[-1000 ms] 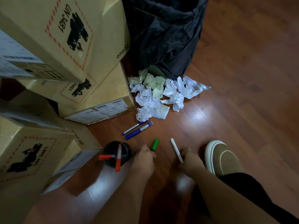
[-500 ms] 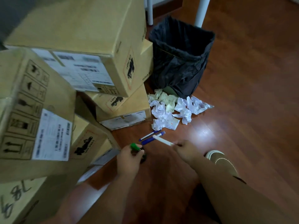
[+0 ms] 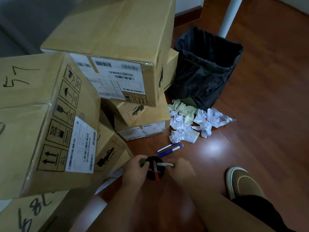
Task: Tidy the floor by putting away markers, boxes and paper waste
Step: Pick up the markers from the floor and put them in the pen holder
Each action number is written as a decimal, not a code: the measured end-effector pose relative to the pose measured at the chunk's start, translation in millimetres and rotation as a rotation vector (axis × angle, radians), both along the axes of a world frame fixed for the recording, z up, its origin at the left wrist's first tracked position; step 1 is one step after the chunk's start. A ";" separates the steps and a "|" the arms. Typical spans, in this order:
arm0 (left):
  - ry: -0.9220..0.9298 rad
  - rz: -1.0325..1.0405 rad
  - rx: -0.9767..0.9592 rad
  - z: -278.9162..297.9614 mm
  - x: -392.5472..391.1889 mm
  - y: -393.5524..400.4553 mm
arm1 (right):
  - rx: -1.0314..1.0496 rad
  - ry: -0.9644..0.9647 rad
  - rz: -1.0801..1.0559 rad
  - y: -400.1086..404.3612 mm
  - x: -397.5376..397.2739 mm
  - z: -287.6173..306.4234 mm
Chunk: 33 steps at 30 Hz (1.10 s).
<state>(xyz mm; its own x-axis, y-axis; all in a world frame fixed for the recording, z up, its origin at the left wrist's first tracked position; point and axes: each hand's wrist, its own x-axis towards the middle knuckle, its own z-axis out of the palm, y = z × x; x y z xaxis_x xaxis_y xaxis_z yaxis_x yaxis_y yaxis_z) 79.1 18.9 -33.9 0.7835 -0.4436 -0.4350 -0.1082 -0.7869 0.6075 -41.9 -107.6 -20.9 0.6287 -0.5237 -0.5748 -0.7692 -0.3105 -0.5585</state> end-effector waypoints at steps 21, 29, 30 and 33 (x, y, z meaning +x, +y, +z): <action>0.090 -0.691 0.441 -68.8 27.3 -101.4 | -0.163 0.277 0.532 -63.5 14.3 -93.8; 0.240 -0.733 0.630 -85.1 26.8 -110.4 | -0.403 0.285 0.644 -73.0 -11.8 -117.8; 0.231 -0.714 0.630 -86.3 26.9 -112.2 | -0.401 0.299 0.657 -74.1 -17.0 -119.0; 0.192 -0.651 0.621 -83.8 16.3 -118.2 | -0.309 0.362 0.600 -76.3 -34.0 -122.0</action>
